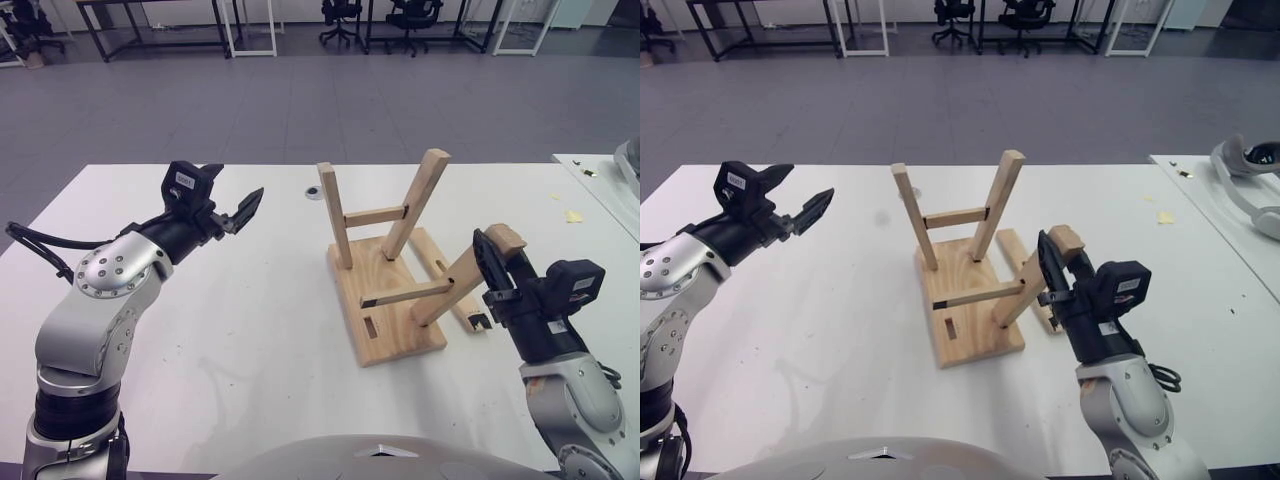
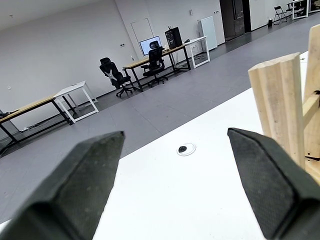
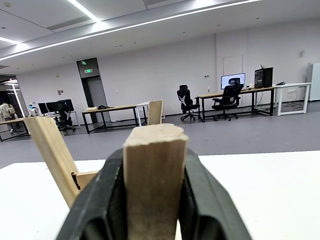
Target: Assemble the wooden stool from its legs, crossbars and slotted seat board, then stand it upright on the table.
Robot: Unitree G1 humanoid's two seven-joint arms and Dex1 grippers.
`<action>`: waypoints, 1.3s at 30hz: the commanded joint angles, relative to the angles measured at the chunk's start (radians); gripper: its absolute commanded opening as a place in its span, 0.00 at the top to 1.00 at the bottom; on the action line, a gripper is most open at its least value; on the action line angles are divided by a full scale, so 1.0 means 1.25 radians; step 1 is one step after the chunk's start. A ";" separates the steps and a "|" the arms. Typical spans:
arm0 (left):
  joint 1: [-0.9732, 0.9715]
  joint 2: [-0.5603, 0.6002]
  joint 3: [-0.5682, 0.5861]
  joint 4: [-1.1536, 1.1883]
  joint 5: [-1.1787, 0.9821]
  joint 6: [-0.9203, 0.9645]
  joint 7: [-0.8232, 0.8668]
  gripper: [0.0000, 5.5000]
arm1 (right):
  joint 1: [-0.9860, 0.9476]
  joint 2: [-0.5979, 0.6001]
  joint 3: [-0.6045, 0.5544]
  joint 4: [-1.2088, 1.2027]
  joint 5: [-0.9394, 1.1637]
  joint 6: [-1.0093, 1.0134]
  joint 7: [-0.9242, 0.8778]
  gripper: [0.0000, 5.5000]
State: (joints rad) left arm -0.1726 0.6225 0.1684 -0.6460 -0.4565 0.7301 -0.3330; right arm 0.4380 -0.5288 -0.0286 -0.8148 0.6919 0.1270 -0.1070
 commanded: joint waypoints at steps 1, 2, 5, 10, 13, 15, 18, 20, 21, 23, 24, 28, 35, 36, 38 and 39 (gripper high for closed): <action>-0.025 0.005 -0.011 0.016 0.041 -0.017 0.009 0.31 | 0.002 -0.014 -0.037 0.077 0.058 0.126 0.027 0.80; -0.026 0.005 -0.011 0.019 0.047 -0.020 0.007 0.31 | -0.006 -0.014 -0.050 0.070 0.070 0.132 0.037 0.80; -0.021 0.006 -0.010 0.021 0.063 -0.024 0.006 0.31 | -0.056 0.000 -0.087 0.053 0.118 0.158 0.017 0.74; -0.023 0.003 -0.007 0.030 0.083 -0.029 0.003 0.31 | -0.162 -0.002 -0.161 0.041 0.205 0.218 -0.024 0.59; -0.015 -0.006 -0.014 0.029 0.093 -0.031 0.008 0.31 | -0.243 -0.027 -0.211 0.045 0.288 0.252 -0.038 0.47; -0.018 -0.012 -0.017 0.031 0.100 -0.034 0.007 0.31 | -0.316 -0.061 -0.232 0.044 0.346 0.275 -0.032 0.40; -0.026 -0.020 -0.021 0.035 0.107 -0.038 0.006 0.31 | -0.518 -0.145 -0.292 0.099 0.476 0.290 -0.052 0.30; -0.031 -0.025 -0.027 0.039 0.110 -0.041 0.006 0.31 | -0.620 -0.184 -0.335 0.187 0.531 0.299 -0.089 0.22; -0.035 -0.027 -0.032 0.043 0.113 -0.045 0.006 0.31 | -0.636 -0.195 -0.348 0.237 0.528 0.314 -0.103 0.19; -0.046 -0.032 -0.039 0.055 0.120 -0.055 0.005 0.31 | -0.580 -0.205 -0.343 0.310 0.477 0.354 -0.086 0.15; -0.052 -0.035 -0.042 0.063 0.123 -0.060 0.003 0.31 | -0.523 -0.202 -0.323 0.336 0.429 0.368 -0.060 0.15; -0.069 -0.054 -0.048 0.085 0.123 -0.072 -0.001 0.31 | -0.380 -0.168 -0.224 0.365 0.317 0.415 0.042 0.15; -0.084 -0.069 -0.072 0.109 0.131 -0.084 -0.015 0.31 | -0.261 -0.206 -0.005 0.392 0.047 0.445 0.242 0.15; -0.083 -0.069 -0.073 0.110 0.131 -0.085 -0.016 0.31 | -0.262 -0.206 0.010 0.393 0.018 0.447 0.253 0.15; -0.081 -0.072 -0.078 0.111 0.133 -0.087 -0.015 0.31 | -0.266 -0.196 0.040 0.390 -0.024 0.454 0.274 0.15; -0.080 -0.073 -0.081 0.111 0.134 -0.087 -0.015 0.31 | -0.267 -0.191 0.061 0.383 -0.043 0.461 0.286 0.15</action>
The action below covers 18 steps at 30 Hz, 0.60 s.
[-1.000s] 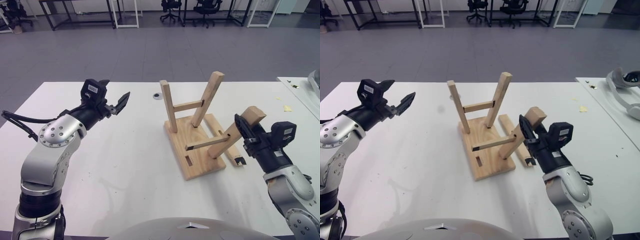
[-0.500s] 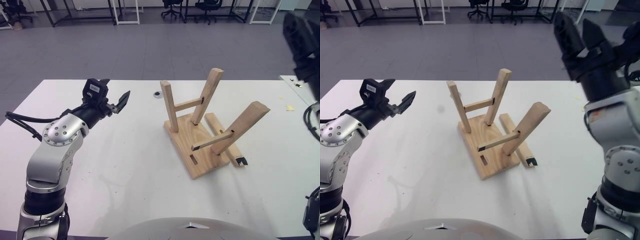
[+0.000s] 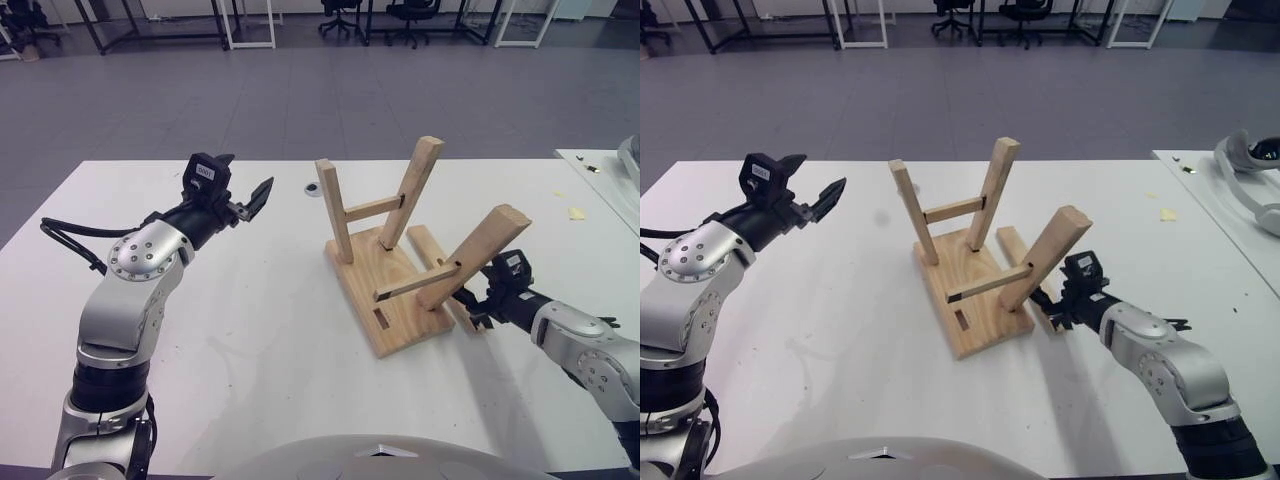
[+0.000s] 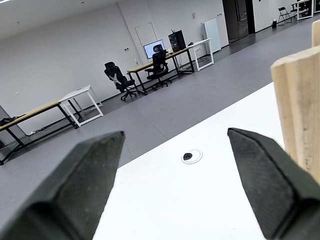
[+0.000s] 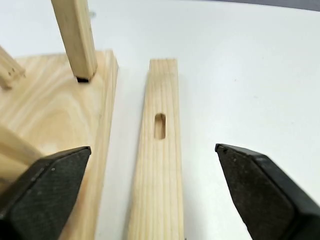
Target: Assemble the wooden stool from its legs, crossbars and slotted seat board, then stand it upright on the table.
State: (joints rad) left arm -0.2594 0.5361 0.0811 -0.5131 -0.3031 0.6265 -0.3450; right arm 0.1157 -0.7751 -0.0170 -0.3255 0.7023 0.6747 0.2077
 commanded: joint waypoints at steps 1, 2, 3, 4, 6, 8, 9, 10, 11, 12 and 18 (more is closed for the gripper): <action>-0.010 -0.005 -0.013 0.005 0.012 -0.005 -0.006 0.31 | -0.011 0.011 0.069 -0.016 -0.064 0.030 0.044 0.15; -0.009 -0.005 -0.014 0.005 0.012 -0.005 -0.006 0.31 | -0.013 0.017 0.083 -0.022 -0.076 0.038 0.050 0.15; -0.009 -0.006 -0.016 0.005 0.013 -0.004 -0.006 0.31 | -0.021 0.031 0.097 -0.020 -0.094 0.044 0.047 0.15; -0.009 -0.007 -0.018 0.004 0.013 -0.003 -0.005 0.31 | -0.031 0.048 0.111 -0.018 -0.111 0.048 0.040 0.15; -0.010 -0.010 -0.022 0.002 0.014 -0.001 -0.004 0.31 | -0.049 0.079 0.133 -0.014 -0.144 0.057 0.024 0.15; -0.010 -0.012 -0.024 0.001 0.013 0.002 -0.003 0.31 | -0.059 0.105 0.132 -0.018 -0.180 0.062 0.001 0.15; -0.008 -0.012 -0.024 0.000 0.013 0.003 -0.003 0.31 | -0.061 0.113 0.125 -0.022 -0.198 0.066 -0.012 0.15; -0.005 -0.011 -0.021 -0.002 0.012 0.003 -0.003 0.31 | -0.059 0.115 0.111 -0.031 -0.214 0.070 -0.023 0.15; -0.003 -0.011 -0.020 -0.003 0.012 0.004 -0.002 0.31 | -0.055 0.117 0.094 -0.039 -0.222 0.076 -0.031 0.15; -0.001 -0.012 -0.020 -0.003 0.013 0.004 -0.001 0.31 | -0.050 0.121 0.073 -0.047 -0.228 0.086 -0.040 0.15; -0.002 -0.023 -0.030 -0.005 0.017 0.004 0.008 0.31 | -0.034 0.189 0.028 0.016 -0.199 0.135 -0.012 0.19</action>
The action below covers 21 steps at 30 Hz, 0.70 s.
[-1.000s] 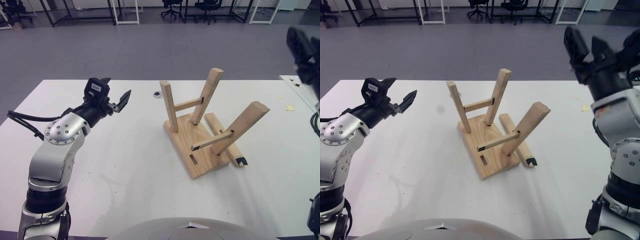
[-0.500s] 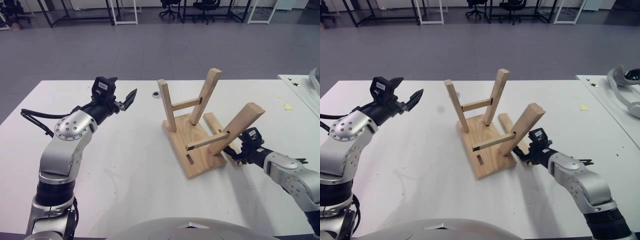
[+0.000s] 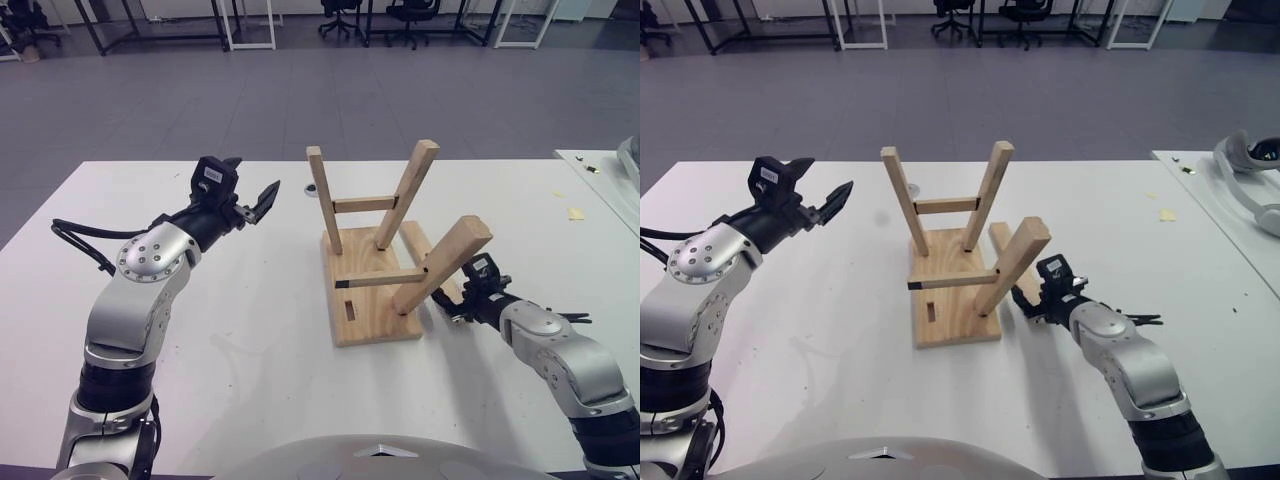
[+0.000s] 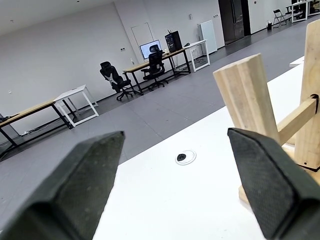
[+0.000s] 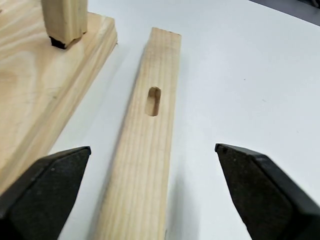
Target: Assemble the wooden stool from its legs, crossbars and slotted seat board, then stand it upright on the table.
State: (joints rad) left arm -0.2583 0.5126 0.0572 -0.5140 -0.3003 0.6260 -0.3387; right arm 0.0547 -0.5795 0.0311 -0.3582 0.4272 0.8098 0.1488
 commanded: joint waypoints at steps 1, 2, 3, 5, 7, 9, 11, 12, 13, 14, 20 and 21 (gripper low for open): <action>-0.004 -0.004 -0.011 -0.002 0.015 0.003 0.001 0.31 | 0.013 0.038 -0.012 0.060 0.025 0.027 0.054 0.22; -0.006 -0.003 -0.011 0.000 0.015 0.002 0.000 0.31 | 0.009 0.037 -0.012 0.075 0.019 0.023 0.068 0.25; -0.007 -0.002 -0.011 0.001 0.015 0.001 -0.001 0.31 | 0.001 0.034 -0.015 0.091 0.008 0.012 0.077 0.29; -0.007 -0.002 -0.011 0.001 0.016 0.000 -0.002 0.31 | -0.016 0.032 -0.028 0.102 -0.010 -0.004 0.084 0.35; -0.007 -0.003 -0.013 0.004 0.017 -0.002 -0.001 0.31 | -0.029 0.029 -0.025 0.103 -0.034 -0.023 0.089 0.43; -0.009 -0.007 -0.013 0.006 0.017 -0.004 0.001 0.31 | -0.037 0.034 -0.021 0.109 -0.049 -0.031 0.099 0.50; -0.020 -0.015 -0.006 0.013 0.009 -0.003 0.004 0.31 | -0.038 0.036 -0.006 0.122 -0.064 -0.037 0.114 0.59; -0.028 -0.019 -0.001 0.019 0.005 -0.003 0.005 0.31 | -0.038 0.037 0.002 0.129 -0.075 -0.044 0.120 0.62; -0.042 -0.022 0.009 0.028 -0.002 -0.003 0.005 0.31 | -0.043 0.038 0.003 0.138 -0.087 -0.057 0.122 0.63; -0.057 -0.026 0.019 0.038 -0.009 -0.005 0.004 0.31 | -0.051 0.042 -0.003 0.146 -0.099 -0.074 0.118 0.63; -0.307 -0.135 0.134 0.154 -0.223 0.031 -0.009 0.31 | -0.271 0.003 -0.193 0.242 -0.127 -0.252 0.063 0.63; -0.365 -0.162 0.153 0.185 -0.290 0.051 -0.012 0.31 | -0.327 -0.023 -0.205 0.246 -0.134 -0.281 0.080 0.63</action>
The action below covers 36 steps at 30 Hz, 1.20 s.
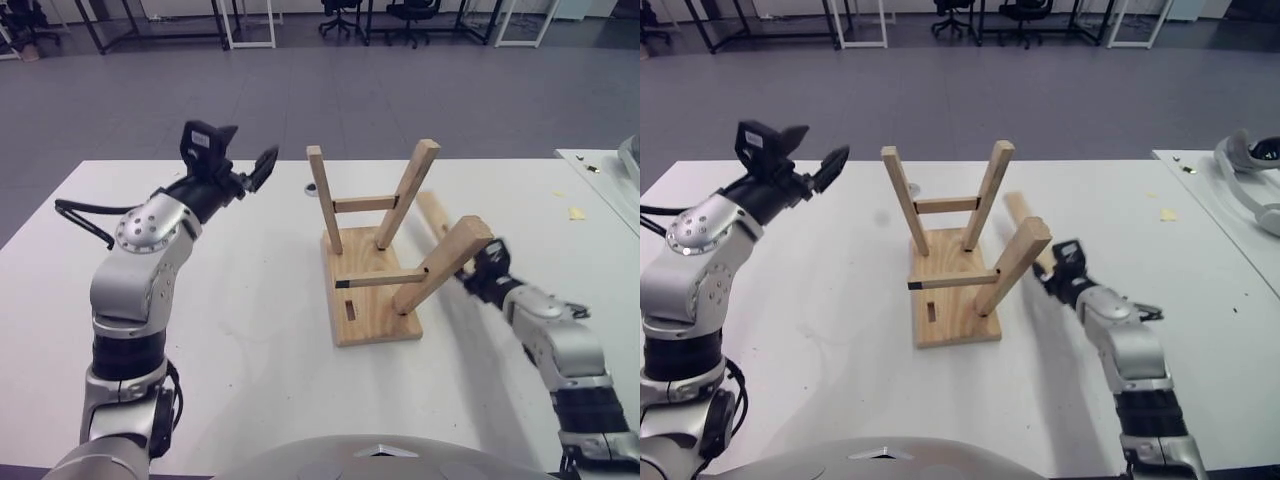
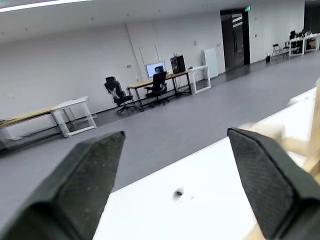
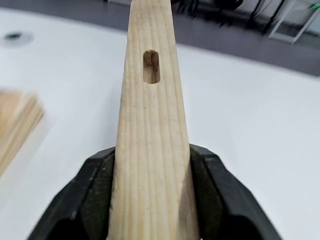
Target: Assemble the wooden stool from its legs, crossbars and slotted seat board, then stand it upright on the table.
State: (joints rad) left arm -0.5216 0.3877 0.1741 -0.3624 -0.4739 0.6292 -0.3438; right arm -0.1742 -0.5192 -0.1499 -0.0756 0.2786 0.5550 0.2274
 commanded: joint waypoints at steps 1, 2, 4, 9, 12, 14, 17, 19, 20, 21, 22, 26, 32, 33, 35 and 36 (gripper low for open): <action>-0.202 -0.083 0.073 0.092 -0.206 0.066 -0.011 0.31 | -0.194 -0.091 -0.064 0.018 -0.021 -0.101 0.035 0.63; -0.255 -0.107 0.086 0.122 -0.271 0.089 -0.011 0.31 | -0.250 -0.107 -0.059 0.004 -0.019 -0.121 0.057 0.63; -0.340 -0.146 0.107 0.173 -0.385 0.130 -0.007 0.31 | -0.344 -0.112 -0.027 -0.050 -0.002 -0.139 0.106 0.63; -0.456 -0.197 0.157 0.272 -0.570 0.167 0.055 0.31 | -0.450 -0.039 0.107 -0.260 0.081 -0.103 0.197 0.63; -0.479 -0.189 0.171 0.291 -0.618 0.168 0.082 0.31 | -0.446 -0.017 0.123 -0.301 0.093 -0.097 0.209 0.63; -0.483 -0.179 0.178 0.291 -0.637 0.162 0.092 0.31 | -0.441 -0.015 0.116 -0.306 0.099 -0.096 0.217 0.63; -0.481 -0.158 0.178 0.288 -0.636 0.148 0.092 0.40 | -0.428 -0.019 0.105 -0.302 0.099 -0.092 0.222 0.63; -0.477 -0.148 0.179 0.292 -0.630 0.140 0.096 0.47 | -0.422 -0.021 0.101 -0.297 0.096 -0.092 0.225 0.63; -0.473 -0.142 0.181 0.294 -0.628 0.138 0.099 0.49 | -0.418 -0.024 0.101 -0.296 0.093 -0.093 0.227 0.63; -0.468 -0.136 0.183 0.296 -0.628 0.136 0.102 0.53 | -0.413 -0.028 0.101 -0.296 0.089 -0.094 0.231 0.63; -0.464 -0.132 0.184 0.298 -0.630 0.136 0.106 0.55 | -0.408 -0.033 0.102 -0.298 0.085 -0.096 0.235 0.63; -0.452 -0.126 0.182 0.303 -0.633 0.139 0.119 0.69 | -0.398 -0.039 0.106 -0.306 0.078 -0.100 0.253 0.63; -0.441 -0.123 0.175 0.295 -0.636 0.142 0.142 0.80 | -0.400 -0.031 0.107 -0.313 0.076 -0.098 0.256 0.63; -0.439 -0.122 0.176 0.290 -0.639 0.142 0.146 0.80 | -0.399 -0.031 0.104 -0.313 0.078 -0.095 0.257 0.63; -0.432 -0.122 0.176 0.273 -0.648 0.144 0.156 0.80 | -0.398 -0.033 0.102 -0.313 0.079 -0.089 0.259 0.63; -0.429 -0.121 0.177 0.266 -0.652 0.143 0.163 0.81 | -0.398 -0.036 0.103 -0.312 0.078 -0.085 0.261 0.56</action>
State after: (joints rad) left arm -1.0756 0.2199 0.3961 -0.0087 -1.2862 0.8016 -0.1612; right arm -0.6702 -0.5585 -0.0124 -0.4506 0.3627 0.4322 0.5422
